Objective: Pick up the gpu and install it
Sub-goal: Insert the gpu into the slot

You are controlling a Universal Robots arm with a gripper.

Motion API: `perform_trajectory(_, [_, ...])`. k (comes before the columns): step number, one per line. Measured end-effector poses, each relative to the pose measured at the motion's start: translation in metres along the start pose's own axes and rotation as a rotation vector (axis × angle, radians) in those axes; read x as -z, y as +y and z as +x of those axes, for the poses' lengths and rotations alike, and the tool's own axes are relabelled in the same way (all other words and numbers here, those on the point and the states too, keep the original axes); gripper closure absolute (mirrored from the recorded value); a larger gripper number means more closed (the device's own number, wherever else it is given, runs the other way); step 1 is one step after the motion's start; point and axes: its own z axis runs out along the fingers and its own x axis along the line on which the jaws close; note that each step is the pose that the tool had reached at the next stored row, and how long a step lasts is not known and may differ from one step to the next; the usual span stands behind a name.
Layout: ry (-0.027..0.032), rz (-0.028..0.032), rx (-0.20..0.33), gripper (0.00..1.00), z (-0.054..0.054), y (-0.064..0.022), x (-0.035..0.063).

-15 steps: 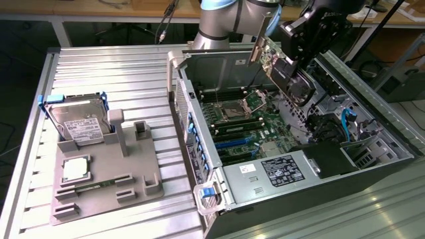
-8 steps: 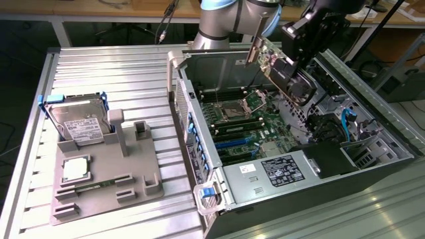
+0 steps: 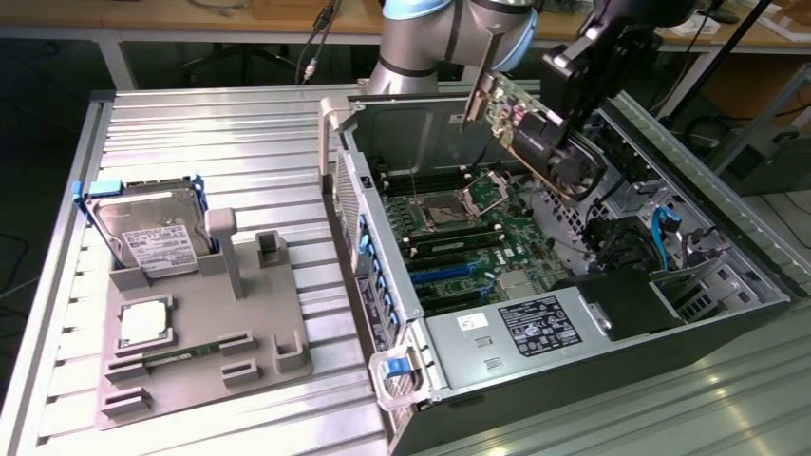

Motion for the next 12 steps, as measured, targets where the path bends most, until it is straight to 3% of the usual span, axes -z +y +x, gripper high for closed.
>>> perform_trajectory(12, [0.0048,-0.0033,0.136,0.73,0.0000,0.0000,0.0000])
